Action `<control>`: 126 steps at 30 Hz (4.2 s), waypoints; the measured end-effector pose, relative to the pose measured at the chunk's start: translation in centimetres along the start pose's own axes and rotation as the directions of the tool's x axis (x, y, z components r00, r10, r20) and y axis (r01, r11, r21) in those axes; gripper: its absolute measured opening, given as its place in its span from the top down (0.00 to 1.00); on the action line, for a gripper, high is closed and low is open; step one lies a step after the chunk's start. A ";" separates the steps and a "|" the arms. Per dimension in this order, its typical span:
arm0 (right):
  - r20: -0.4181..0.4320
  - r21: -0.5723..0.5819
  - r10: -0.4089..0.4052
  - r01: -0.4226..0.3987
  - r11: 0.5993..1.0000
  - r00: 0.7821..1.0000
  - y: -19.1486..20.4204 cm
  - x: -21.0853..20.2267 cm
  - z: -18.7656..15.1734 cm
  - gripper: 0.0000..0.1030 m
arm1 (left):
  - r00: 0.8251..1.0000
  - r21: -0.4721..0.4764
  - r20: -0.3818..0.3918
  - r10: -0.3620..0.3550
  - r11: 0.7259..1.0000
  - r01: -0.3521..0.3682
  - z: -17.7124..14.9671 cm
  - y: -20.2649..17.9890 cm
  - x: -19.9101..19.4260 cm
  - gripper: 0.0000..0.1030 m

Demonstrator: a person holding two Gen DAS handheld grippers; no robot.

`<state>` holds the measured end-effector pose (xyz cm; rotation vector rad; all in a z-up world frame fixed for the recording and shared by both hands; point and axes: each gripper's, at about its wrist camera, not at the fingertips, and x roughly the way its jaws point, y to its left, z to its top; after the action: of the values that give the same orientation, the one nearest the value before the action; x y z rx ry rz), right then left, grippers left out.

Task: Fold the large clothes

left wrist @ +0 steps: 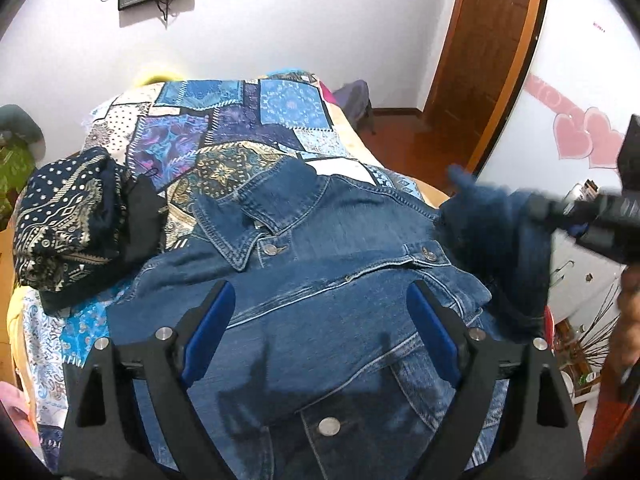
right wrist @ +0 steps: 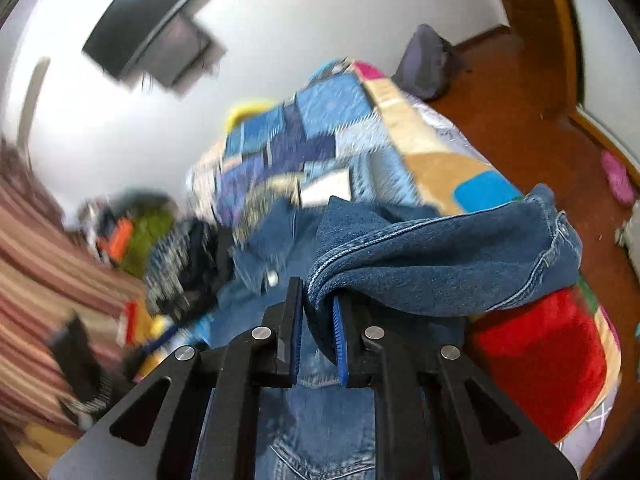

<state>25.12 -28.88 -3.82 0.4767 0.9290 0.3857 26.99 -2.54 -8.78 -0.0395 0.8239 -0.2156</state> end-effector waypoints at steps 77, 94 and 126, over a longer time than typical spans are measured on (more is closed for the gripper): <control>0.017 -0.503 0.054 -0.038 0.863 0.998 19.1 7.2 1.2 0.80 | 0.992 -0.439 0.047 0.114 0.895 -0.082 -5.9 16.1 -5.3 0.13; 0.131 -0.460 -0.170 0.212 0.862 0.977 11.5 3.9 0.3 0.31 | 0.978 -0.670 -0.025 -0.207 0.730 0.137 -7.8 19.7 1.7 0.13; 0.097 -0.126 -0.383 0.393 0.911 0.919 -3.8 -0.5 -1.6 0.31 | 0.996 -0.476 0.091 -0.009 0.878 0.052 0.4 14.5 0.5 0.96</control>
<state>23.91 -31.90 -6.37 0.1635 0.8965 0.0706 30.09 11.51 -10.60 -0.5271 0.7741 -0.0338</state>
